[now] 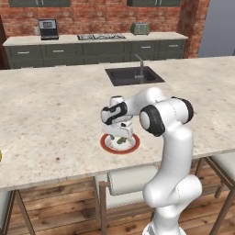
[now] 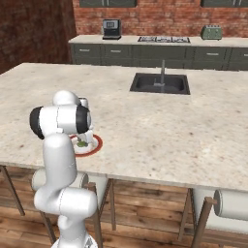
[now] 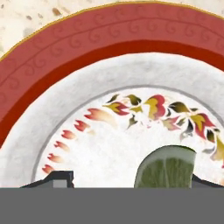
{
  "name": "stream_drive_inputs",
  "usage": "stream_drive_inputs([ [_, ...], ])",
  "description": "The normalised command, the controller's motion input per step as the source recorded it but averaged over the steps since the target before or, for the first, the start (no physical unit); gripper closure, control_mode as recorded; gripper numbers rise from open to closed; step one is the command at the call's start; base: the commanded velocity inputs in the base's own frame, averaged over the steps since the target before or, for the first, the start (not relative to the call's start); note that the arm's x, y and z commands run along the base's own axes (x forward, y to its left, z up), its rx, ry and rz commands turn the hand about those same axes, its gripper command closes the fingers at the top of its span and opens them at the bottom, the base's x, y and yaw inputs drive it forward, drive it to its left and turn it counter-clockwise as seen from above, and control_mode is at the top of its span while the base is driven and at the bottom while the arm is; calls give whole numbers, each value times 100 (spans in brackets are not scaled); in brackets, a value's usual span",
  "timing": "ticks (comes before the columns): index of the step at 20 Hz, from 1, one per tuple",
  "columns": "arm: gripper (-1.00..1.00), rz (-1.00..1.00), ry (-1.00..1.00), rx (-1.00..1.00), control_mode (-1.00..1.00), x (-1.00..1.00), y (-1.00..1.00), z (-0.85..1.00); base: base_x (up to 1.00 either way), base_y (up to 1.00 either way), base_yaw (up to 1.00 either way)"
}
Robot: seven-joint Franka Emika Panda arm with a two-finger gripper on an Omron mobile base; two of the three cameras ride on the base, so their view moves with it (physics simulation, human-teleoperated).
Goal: Transport the steak and lemon wedge to the fridge. Place the steak on the rack containing meat and place the lemon wedge on the rack containing the vegetable, ensuring meats and vegetables are on different racks.
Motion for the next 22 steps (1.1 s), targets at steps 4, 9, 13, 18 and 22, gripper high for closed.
stream_drive_inputs([
  [4, -100, -8, 3, 0, -100, -47, -3, -82, 0, 0, 0],
  [9, -100, -5, 4, 0, -100, -89, -43, -100, 0, 0, 0],
  [13, -100, -5, -9, 0, -100, -100, -26, -100, 0, 0, 0],
  [18, 100, -22, -30, 3, -100, -98, 20, -100, 0, 0, 0],
  [22, 100, -27, -22, 6, -100, -64, 1, -100, 0, 0, 0],
])
